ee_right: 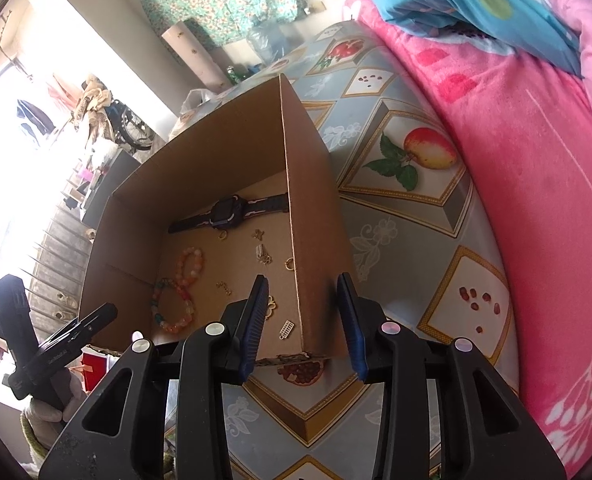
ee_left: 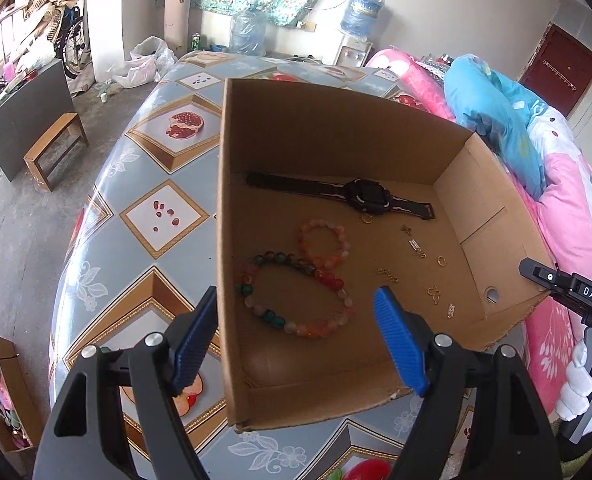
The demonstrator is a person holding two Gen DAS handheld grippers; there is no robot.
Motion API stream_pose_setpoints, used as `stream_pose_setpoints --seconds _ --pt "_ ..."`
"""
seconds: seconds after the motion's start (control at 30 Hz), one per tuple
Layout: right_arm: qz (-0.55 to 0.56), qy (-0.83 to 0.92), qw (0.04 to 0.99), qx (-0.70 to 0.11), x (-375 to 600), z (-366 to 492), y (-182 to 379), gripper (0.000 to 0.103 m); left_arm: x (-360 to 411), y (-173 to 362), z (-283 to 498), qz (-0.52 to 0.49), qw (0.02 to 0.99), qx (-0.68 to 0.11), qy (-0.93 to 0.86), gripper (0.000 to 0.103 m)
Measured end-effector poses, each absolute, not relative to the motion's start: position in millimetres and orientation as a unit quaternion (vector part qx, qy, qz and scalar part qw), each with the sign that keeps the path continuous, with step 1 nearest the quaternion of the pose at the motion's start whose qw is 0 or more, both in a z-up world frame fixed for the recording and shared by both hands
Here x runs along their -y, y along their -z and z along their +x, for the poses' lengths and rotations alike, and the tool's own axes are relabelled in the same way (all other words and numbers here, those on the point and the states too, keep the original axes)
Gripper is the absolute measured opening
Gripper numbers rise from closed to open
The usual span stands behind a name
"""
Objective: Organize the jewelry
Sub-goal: 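Withdraw both grippers from the box back over the tablecloth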
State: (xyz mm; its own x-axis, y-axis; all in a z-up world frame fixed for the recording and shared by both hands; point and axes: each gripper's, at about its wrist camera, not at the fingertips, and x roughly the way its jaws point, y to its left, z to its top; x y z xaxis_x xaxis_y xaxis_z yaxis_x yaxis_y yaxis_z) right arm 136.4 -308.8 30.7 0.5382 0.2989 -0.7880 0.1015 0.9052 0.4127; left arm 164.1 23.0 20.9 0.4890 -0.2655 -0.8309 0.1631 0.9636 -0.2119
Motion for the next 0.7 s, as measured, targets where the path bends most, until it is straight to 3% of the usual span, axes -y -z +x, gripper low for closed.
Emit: stream_pose_setpoints --seconds 0.7 --pt "0.207 -0.053 0.853 -0.477 302.4 118.5 -32.4 0.036 -21.3 -21.2 153.0 -0.04 0.866 -0.484 0.118 0.075"
